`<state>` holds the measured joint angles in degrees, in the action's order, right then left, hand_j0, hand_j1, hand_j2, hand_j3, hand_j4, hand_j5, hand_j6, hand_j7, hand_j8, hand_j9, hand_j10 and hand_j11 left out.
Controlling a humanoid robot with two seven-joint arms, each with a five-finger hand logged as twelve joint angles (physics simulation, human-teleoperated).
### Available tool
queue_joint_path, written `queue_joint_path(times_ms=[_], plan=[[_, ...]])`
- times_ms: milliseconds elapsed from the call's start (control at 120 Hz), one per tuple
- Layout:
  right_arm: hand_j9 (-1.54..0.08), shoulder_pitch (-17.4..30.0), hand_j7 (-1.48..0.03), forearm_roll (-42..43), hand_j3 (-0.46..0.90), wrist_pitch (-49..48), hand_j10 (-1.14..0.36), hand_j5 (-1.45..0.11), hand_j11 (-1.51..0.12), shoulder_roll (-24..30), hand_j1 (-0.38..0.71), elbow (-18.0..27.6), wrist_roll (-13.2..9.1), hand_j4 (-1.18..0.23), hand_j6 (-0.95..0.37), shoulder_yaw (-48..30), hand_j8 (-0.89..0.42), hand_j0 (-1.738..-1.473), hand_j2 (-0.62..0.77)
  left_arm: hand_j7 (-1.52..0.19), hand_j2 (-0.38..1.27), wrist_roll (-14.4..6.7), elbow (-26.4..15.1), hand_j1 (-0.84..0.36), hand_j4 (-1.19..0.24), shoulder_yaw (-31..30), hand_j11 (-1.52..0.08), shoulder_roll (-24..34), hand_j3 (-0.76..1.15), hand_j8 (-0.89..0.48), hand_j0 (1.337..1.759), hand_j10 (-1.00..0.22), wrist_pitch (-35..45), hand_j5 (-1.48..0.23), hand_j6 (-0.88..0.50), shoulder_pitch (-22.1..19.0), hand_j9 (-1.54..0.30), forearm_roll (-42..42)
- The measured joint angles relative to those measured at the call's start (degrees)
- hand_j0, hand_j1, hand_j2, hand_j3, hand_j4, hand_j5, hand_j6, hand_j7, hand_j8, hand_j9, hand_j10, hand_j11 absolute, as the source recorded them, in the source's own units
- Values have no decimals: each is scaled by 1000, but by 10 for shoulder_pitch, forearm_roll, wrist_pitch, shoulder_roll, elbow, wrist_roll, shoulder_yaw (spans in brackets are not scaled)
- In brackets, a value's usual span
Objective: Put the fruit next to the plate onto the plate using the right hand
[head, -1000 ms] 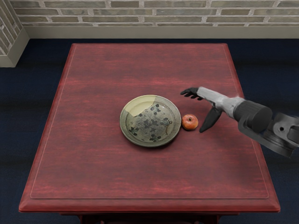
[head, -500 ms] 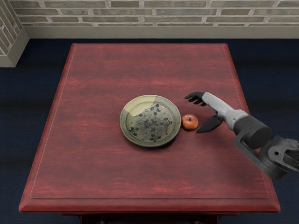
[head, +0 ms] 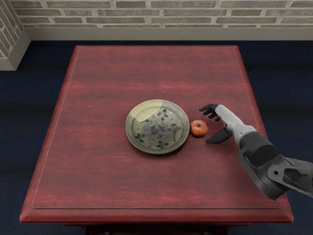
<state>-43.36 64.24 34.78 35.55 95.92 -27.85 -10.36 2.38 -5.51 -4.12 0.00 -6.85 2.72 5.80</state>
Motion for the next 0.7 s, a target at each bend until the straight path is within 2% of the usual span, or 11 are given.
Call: queue_joint_path(times_ms=[83,192,700], plan=[[-455,-8,-454,1,0,1,-351,-455,-455,-6,69,0,-19,-351,-352,0,-352,-1658,-67,-299,46,0,0,73,-230,0,-299,0,0,-230,1658,-230,0,-299,-230,0,-299,0],[-460,-14,-460,1,0,2,-355,-460,-460,-14,74,0,-32,-355,-356,1,-356,-1658,-68,-299,46,0,0,73,-230,0,-299,0,0,-230,1658,-230,0,-299,-230,0,-299,0],[-526,-32,-526,3,0,2,-406,-526,-526,-53,135,-23,-47,-405,-406,15,-406,-1658,-78,-299,46,0,0,73,-230,0,-299,0,0,-230,1658,-230,0,-299,-230,0,-299,0]])
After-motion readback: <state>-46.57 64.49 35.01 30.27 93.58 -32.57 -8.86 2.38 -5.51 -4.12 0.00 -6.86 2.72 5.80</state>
